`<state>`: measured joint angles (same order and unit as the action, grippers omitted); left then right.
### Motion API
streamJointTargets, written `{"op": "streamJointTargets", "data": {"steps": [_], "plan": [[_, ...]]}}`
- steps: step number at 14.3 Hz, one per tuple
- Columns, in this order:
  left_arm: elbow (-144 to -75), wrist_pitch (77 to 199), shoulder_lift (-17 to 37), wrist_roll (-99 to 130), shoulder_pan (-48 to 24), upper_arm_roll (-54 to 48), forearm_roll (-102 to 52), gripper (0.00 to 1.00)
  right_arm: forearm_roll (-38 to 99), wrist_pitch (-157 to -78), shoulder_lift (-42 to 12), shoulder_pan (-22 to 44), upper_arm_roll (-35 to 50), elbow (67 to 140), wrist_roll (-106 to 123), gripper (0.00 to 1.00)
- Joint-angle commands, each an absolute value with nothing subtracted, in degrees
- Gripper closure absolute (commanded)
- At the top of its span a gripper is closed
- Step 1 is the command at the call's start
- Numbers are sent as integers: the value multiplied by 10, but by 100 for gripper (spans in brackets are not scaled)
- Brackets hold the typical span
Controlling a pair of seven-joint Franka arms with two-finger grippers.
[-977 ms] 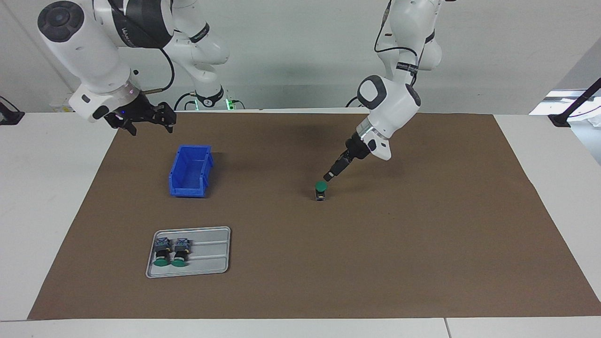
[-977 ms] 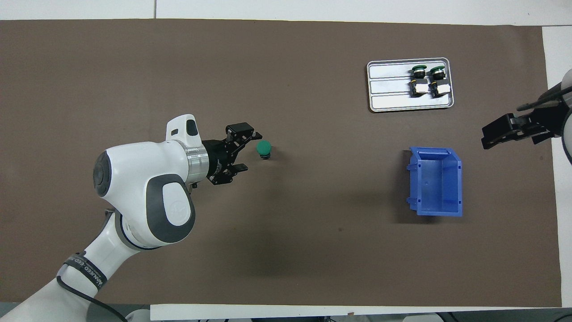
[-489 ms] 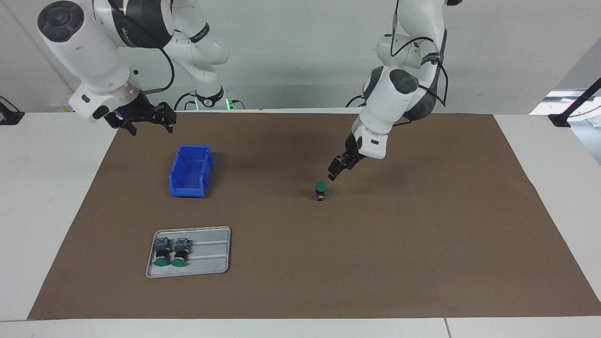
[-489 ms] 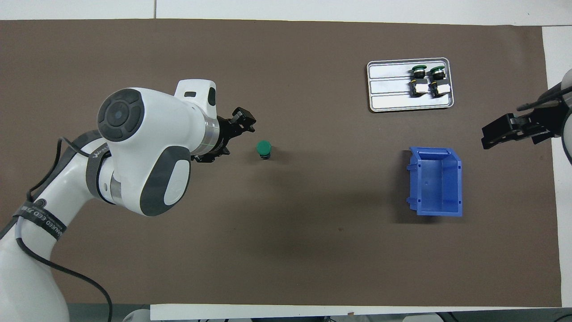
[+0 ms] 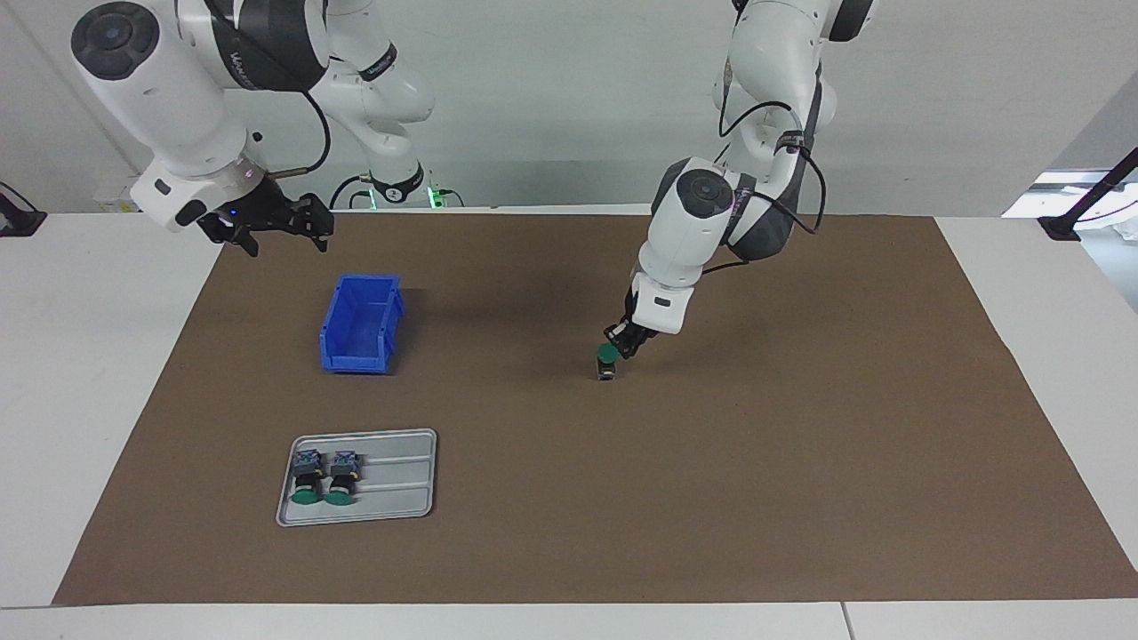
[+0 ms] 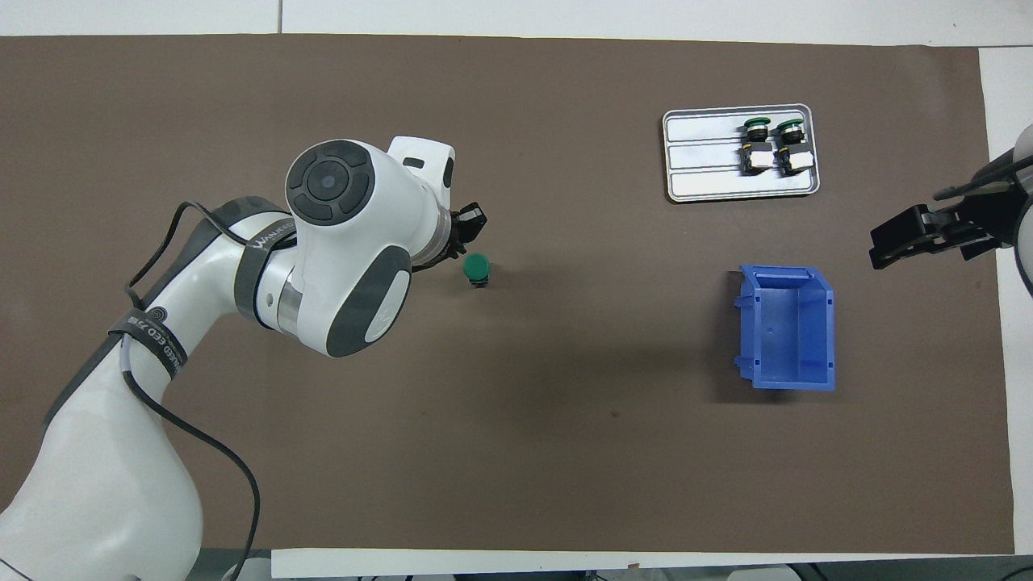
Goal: Place and press button with both arms
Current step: 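Press down on top of the green button with the left gripper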
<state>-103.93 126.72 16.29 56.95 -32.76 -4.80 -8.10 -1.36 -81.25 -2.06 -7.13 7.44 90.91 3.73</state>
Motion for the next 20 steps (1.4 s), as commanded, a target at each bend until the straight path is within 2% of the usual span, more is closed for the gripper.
{"op": "streamJointTargets", "data": {"steps": [1,3,20], "plan": [[-1029,1261,167,579,-340,-45,-66,93,-8,-821,-9,-77,76,924,49,0],[-1033,1273,182,579,-349,-45,-67,93,-8,-821,-9,-78,76,924,49,0],[-1069,1324,195,572,-359,-46,-67,95,-8,-821,-9,-78,76,924,49,0]]}}
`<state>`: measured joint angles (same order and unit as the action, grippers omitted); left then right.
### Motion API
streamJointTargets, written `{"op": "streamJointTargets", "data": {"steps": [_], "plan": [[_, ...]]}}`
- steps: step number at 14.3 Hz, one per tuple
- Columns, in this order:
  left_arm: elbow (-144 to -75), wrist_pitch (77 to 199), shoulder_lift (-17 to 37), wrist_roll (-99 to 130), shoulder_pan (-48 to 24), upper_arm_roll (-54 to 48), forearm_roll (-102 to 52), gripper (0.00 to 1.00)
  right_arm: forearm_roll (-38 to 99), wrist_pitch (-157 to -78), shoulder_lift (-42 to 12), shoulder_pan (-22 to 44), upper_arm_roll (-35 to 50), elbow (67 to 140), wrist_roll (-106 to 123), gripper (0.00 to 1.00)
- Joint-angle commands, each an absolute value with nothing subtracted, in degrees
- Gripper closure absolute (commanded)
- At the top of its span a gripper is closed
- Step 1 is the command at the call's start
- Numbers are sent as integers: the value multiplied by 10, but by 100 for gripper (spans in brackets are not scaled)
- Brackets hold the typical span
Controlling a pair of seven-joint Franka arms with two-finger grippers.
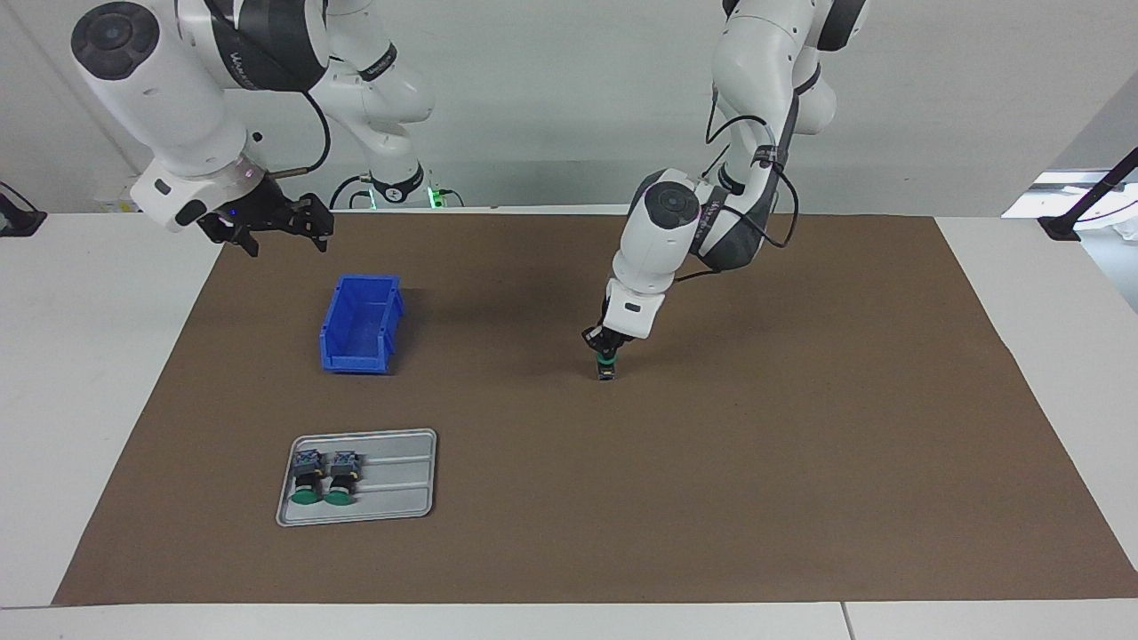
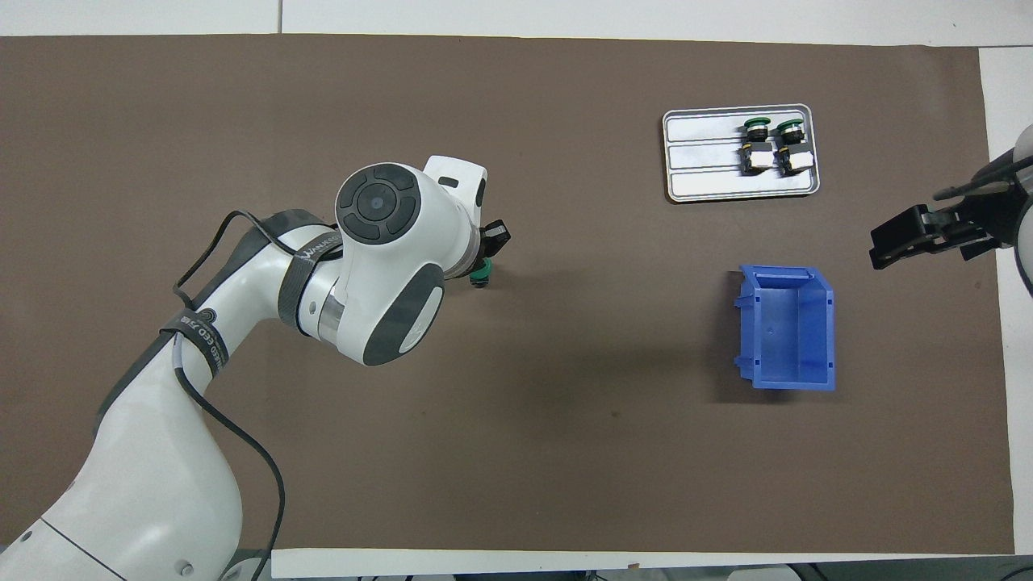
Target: Place and press button with both arms
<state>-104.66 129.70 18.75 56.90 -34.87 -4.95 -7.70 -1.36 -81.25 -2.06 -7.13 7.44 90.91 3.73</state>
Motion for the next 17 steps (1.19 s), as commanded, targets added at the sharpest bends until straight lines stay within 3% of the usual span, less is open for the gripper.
{"op": "streamJointTargets", "data": {"steps": [1,4,9,10,12,15,17], "plan": [[-1073,1326,194,572,-364,-46,-67,95,-8,-821,-9,-78,76,924,49,0],[-1071,1318,185,567,-357,-46,-67,94,-8,-821,-9,-78,76,924,49,0],[-1056,1234,104,538,-318,-42,-67,88,-8,-821,-9,-78,76,924,49,1],[-1054,1220,93,532,-302,-42,-67,81,-8,-821,-9,-78,76,924,49,0],[-1052,1194,72,516,-273,-42,-67,41,-8,-821,-9,-78,76,924,49,1],[-1053,1118,35,428,-208,-42,-67,6,-8,-821,-9,-78,76,924,49,1],[-1053,1084,11,371,-158,-42,-67,1,-8,-821,-9,-78,76,924,49,0]]}}
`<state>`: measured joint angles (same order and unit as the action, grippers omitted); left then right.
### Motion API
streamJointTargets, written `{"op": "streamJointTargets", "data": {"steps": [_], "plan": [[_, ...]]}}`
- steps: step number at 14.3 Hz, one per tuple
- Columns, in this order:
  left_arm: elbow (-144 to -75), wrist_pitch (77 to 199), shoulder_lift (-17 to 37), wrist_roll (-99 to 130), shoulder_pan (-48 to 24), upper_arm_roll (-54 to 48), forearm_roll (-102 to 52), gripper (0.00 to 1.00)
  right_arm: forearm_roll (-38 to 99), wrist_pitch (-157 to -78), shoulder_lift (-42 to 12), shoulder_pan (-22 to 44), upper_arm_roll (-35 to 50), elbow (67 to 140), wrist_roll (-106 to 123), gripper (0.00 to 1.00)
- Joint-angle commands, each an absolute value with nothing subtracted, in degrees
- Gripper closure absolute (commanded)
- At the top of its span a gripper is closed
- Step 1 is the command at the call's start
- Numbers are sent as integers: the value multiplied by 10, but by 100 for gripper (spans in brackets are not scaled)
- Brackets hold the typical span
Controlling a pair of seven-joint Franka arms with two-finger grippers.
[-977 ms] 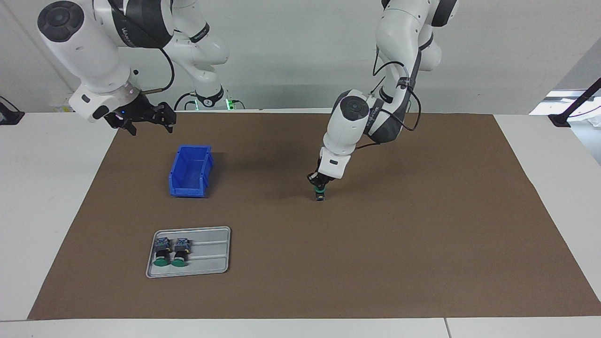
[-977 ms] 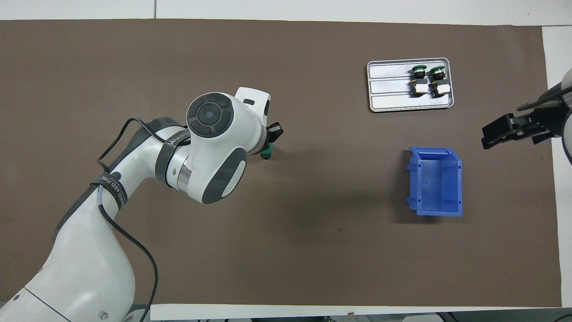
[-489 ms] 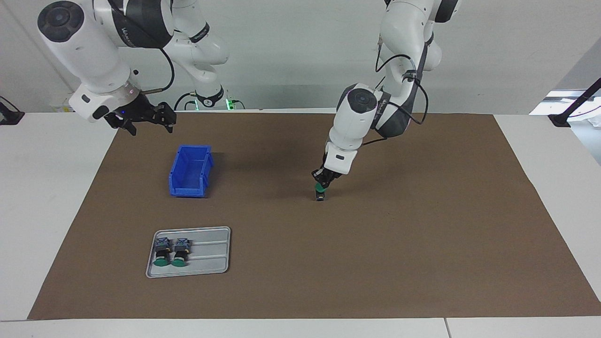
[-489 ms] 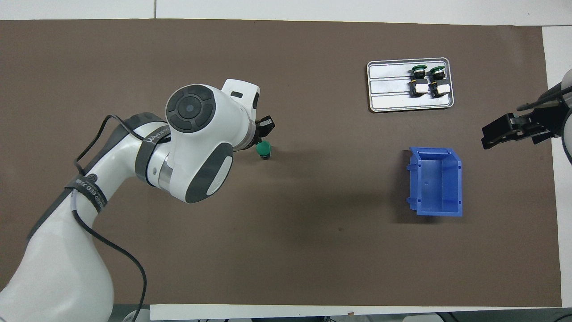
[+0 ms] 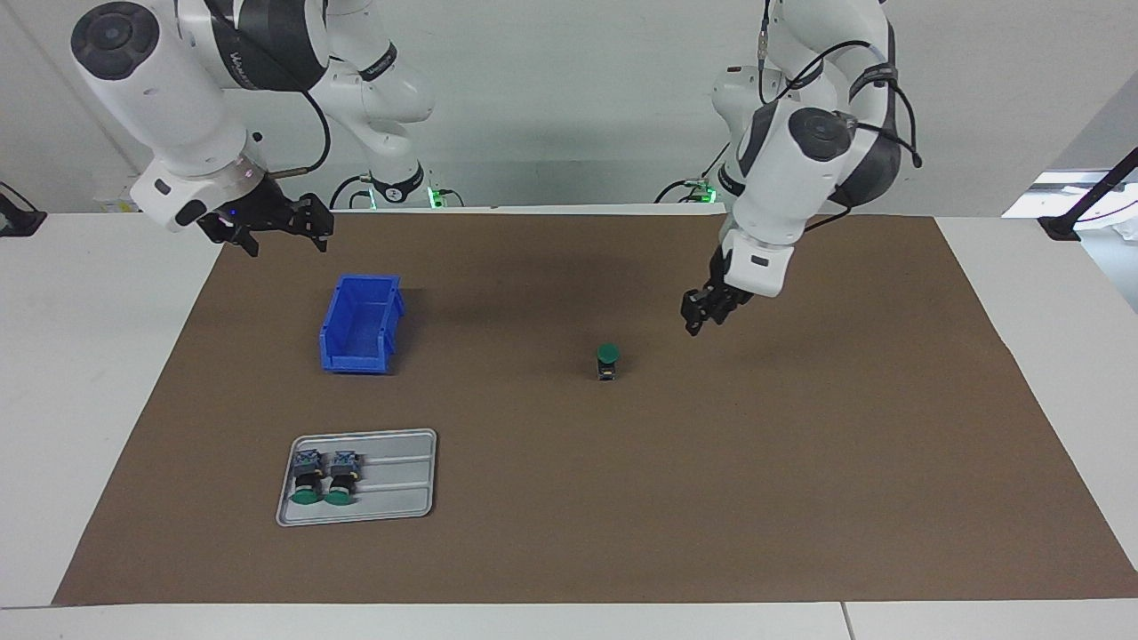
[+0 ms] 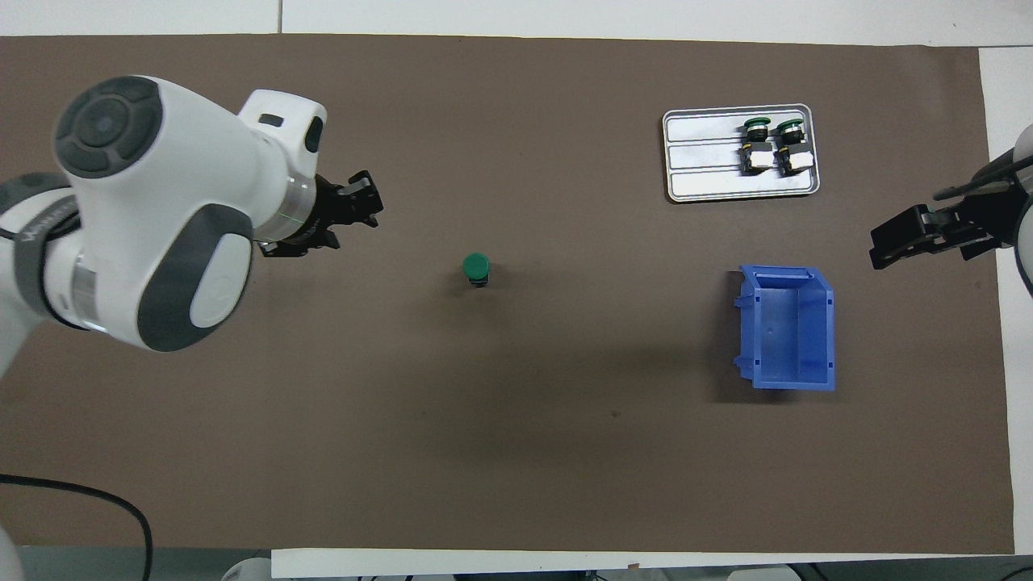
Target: Place and press button with both arms
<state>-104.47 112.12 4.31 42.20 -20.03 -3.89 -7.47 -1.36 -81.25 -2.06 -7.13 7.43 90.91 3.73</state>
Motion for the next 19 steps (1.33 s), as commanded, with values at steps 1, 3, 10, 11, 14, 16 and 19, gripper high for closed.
{"op": "streamJointTargets", "data": {"steps": [1,3,10,11,14,16,19], "plan": [[-1053,1068,1,346,-128,-42,-67,1,-8,-821,-9,-78,76,924,49,0],[-1048,1032,-15,284,-78,-42,-67,0,-8,-821,-9,-78,76,924,49,0],[-958,893,-20,144,10,-41,19,0,-8,-821,-9,-78,76,924,49,0],[-941,878,-18,134,21,-42,19,0,-8,-821,-9,-78,76,924,49,0],[-855,807,21,117,34,-41,23,0,-10,-825,-9,-80,76,922,47,0],[-837,790,33,72,34,-41,25,0,0,-851,-11,-67,82,919,43,0],[-841,817,33,66,33,-41,25,0,39,-885,-44,7,92,886,-102,0]]}}
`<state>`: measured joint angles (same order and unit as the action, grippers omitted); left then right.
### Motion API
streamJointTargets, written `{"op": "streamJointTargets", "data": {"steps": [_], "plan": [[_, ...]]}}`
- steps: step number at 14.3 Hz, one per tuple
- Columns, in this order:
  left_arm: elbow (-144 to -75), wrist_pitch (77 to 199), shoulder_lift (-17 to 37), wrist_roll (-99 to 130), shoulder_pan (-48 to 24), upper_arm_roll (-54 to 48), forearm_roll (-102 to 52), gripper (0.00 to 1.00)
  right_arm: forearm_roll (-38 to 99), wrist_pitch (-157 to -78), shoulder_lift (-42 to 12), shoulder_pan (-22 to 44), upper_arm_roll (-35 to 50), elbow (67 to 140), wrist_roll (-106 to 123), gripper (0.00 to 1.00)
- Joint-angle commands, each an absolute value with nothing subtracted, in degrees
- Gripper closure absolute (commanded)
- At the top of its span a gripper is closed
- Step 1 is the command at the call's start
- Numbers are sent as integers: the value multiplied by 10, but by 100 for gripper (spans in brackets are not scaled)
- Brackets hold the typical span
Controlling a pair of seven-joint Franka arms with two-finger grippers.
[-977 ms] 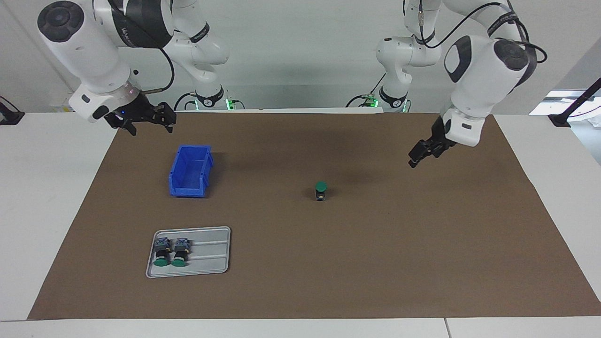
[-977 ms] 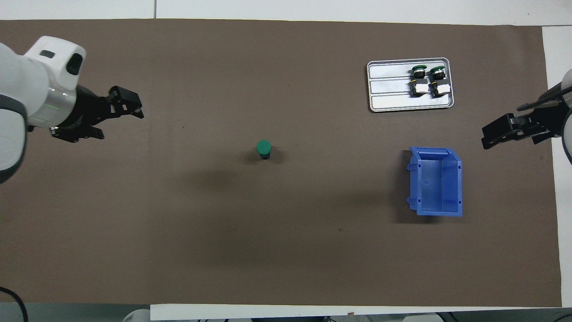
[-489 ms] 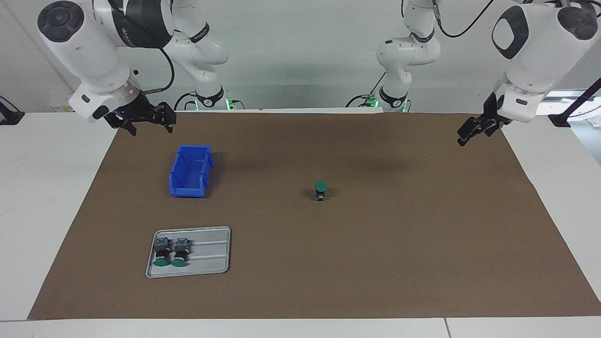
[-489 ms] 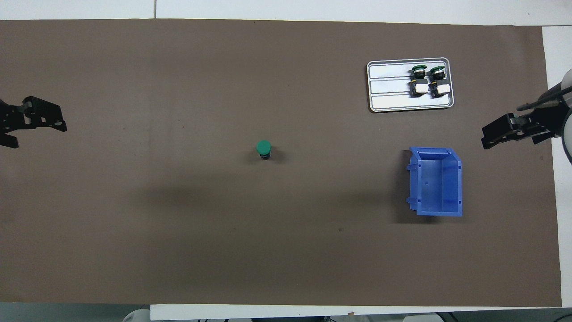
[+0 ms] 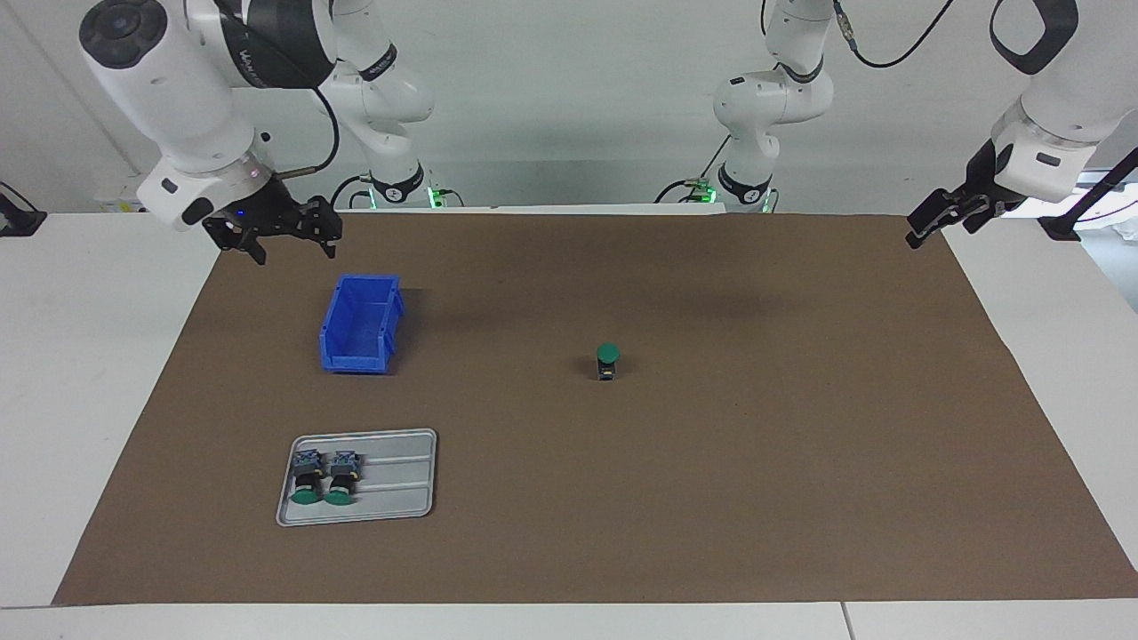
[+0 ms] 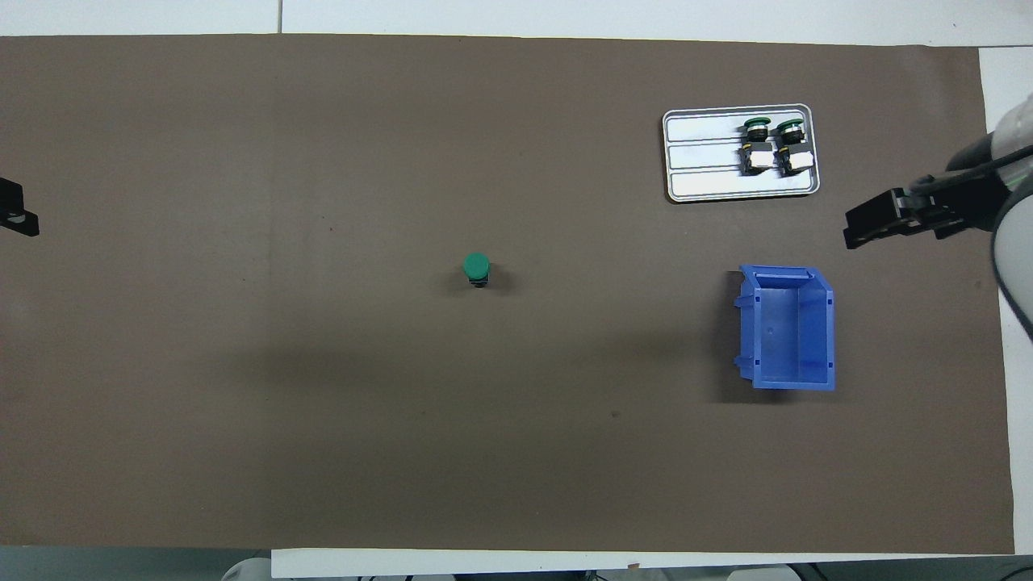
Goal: Place and press button with both arms
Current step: 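Reach the right gripper to the green button and grasp it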
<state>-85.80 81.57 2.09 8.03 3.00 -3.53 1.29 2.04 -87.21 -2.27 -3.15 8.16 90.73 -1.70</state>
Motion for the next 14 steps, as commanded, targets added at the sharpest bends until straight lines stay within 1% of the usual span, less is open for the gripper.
{"op": "streamJointTargets", "data": {"steps": [1,4,6,8,10,13,14], "plan": [[-857,831,28,66,34,-41,24,0,40,-891,-55,46,96,870,-165,1],[-906,869,6,65,34,-42,24,0,35,-955,-99,163,96,859,-354,0],[-906,862,6,65,36,-41,23,0,33,-993,-126,222,95,859,-433,1],[-909,858,4,65,36,-41,22,0,21,-1072,-163,286,95,867,-529,0],[-909,857,4,69,35,-41,22,0,-10,-1111,-198,313,96,883,-554,1],[-909,852,4,68,28,-42,20,0,-36,-1165,-252,343,95,886,-571,0],[-909,853,4,69,25,-44,20,0,-49,-1186,-267,343,95,886,-585,1]]}}
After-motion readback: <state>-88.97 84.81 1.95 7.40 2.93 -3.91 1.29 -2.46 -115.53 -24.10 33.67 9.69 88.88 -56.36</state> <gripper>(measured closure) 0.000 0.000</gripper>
